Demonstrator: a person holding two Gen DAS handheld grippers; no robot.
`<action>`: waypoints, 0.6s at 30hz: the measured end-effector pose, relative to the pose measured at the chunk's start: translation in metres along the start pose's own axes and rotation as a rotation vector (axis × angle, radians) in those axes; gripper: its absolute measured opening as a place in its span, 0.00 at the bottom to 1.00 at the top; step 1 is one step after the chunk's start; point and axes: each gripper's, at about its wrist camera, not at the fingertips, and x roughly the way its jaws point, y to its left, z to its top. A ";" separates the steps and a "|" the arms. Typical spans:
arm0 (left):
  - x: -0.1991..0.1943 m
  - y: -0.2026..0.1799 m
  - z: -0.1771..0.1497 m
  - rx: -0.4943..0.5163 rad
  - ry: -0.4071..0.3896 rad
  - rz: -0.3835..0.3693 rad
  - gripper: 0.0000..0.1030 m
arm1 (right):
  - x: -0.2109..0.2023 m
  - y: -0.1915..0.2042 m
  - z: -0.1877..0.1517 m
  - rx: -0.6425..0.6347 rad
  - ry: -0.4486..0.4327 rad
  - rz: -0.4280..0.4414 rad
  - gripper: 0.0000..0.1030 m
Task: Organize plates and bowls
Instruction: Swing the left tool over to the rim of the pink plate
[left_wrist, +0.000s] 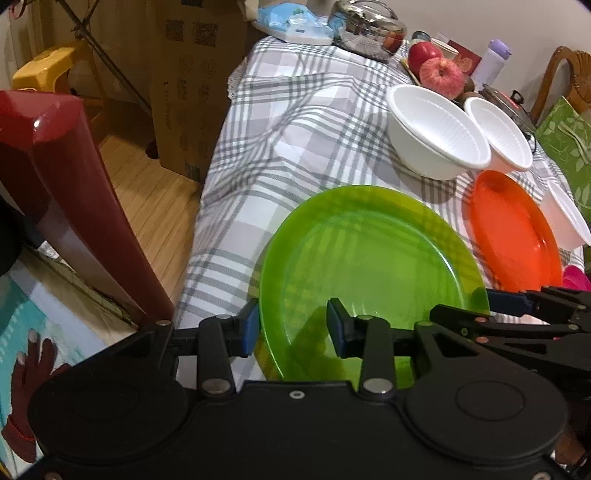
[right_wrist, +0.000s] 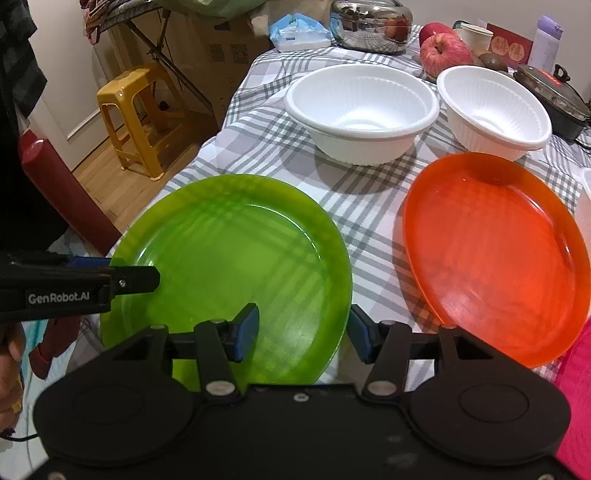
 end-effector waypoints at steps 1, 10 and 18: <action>0.001 0.000 0.000 0.004 0.008 -0.004 0.44 | -0.001 -0.001 0.000 0.000 -0.001 -0.003 0.55; -0.006 -0.001 0.002 0.000 -0.008 0.000 0.44 | -0.014 -0.007 0.004 0.012 -0.046 -0.018 0.54; -0.060 -0.002 0.008 0.009 -0.166 0.100 0.44 | -0.087 -0.044 -0.005 0.126 -0.304 -0.025 0.56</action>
